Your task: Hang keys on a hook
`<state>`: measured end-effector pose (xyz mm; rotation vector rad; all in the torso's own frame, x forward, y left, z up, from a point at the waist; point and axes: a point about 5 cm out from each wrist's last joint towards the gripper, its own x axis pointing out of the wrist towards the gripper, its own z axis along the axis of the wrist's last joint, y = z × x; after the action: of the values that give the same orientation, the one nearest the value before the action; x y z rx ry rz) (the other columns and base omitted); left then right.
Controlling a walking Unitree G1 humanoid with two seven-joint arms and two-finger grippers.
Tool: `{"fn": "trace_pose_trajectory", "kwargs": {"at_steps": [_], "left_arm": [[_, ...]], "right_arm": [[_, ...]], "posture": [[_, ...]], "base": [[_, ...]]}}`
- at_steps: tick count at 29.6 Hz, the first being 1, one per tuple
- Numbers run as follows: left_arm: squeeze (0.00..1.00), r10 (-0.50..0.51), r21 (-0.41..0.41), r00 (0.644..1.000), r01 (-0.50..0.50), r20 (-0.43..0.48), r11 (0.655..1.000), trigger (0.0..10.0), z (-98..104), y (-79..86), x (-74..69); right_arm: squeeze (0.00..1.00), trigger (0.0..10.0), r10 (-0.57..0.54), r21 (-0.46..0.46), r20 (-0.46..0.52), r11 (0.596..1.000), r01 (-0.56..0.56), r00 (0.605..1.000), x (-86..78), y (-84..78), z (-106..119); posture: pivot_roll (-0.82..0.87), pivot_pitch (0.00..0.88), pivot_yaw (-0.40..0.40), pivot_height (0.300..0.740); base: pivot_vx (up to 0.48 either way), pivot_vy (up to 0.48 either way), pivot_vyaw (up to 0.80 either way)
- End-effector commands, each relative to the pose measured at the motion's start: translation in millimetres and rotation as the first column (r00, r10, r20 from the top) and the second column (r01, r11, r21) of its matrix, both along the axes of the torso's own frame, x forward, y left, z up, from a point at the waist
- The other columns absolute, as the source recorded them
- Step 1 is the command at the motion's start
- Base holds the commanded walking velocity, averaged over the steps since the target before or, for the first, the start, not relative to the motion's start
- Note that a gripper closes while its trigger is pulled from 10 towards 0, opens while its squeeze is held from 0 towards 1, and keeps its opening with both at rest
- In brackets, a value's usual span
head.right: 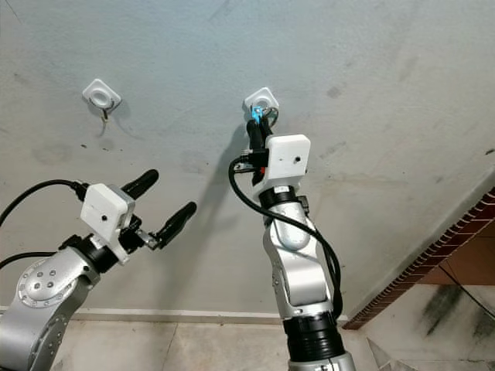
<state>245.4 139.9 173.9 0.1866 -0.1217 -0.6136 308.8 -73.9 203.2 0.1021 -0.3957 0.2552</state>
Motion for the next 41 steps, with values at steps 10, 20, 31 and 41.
{"fn": "trace_pose_trajectory", "kwargs": {"at_steps": [10, 20, 31, 41], "left_arm": [[0.00, -0.021, 0.007, 1.000, 0.021, -0.003, 1.000, 10.0, -0.2, -1.6, -0.6], [0.00, -0.022, 0.008, 1.000, 0.022, -0.004, 1.000, 10.0, -0.4, -2.5, -0.3], [0.00, -0.021, 0.007, 1.000, 0.021, -0.004, 1.000, 10.0, -0.5, -2.9, 0.1], [0.00, -0.022, 0.008, 1.000, 0.022, -0.004, 1.000, 10.0, -0.6, -3.3, -0.3]], "right_arm": [[0.00, 10.0, -0.003, -0.005, -0.020, 1.000, 0.003, 1.000, -6.2, -3.2, -4.6], [0.00, 10.0, -0.027, -0.018, -0.054, 0.999, 0.026, 0.998, -10.0, -8.7, -12.4], [0.00, 10.0, -0.007, -0.019, -0.068, 1.000, 0.006, 0.998, -11.7, -3.9, -15.6], [0.00, 10.0, -0.045, 0.041, 0.053, 0.998, 0.042, 0.998, -4.1, -8.0, 25.7]], "posture": [[0.26, 0.010, -0.045, 0.740], [0.26, 0.015, -0.042, 0.740], [0.26, 0.015, -0.043, 0.740], [0.26, 0.017, -0.044, 0.740]], "base": [[0.000, 0.000, 0.00], [0.000, 0.000, 0.00], [0.000, 0.000, 0.00], [0.000, 0.000, 0.00]]}}
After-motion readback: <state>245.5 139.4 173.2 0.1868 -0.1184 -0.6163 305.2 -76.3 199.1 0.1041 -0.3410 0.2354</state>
